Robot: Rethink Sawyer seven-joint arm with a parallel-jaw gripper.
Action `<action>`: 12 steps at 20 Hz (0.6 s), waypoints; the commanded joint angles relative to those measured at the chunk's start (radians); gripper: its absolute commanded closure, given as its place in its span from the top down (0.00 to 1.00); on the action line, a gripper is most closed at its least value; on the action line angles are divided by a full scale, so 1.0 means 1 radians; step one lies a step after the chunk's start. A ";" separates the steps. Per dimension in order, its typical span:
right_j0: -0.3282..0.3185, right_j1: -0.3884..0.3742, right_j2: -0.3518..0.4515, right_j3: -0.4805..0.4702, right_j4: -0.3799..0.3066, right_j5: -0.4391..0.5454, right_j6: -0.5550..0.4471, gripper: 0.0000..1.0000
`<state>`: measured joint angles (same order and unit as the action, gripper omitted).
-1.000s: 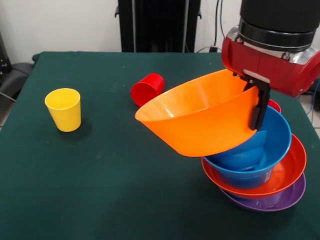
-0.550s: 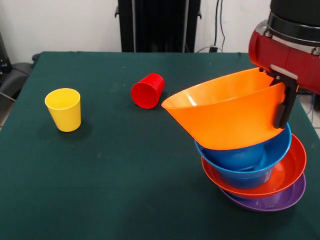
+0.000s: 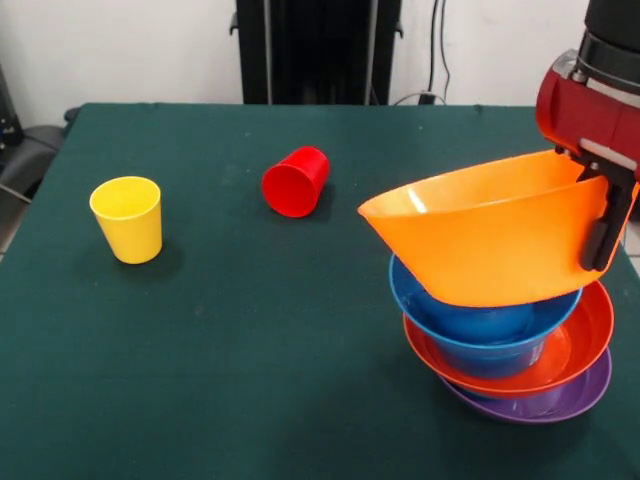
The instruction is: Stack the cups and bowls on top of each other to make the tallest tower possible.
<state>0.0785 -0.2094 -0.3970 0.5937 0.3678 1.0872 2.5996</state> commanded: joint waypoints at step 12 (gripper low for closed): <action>-0.009 0.030 0.015 -0.009 0.011 0.077 0.142 0.00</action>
<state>0.0776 -0.1758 -0.4308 0.5736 0.3682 1.0874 2.5996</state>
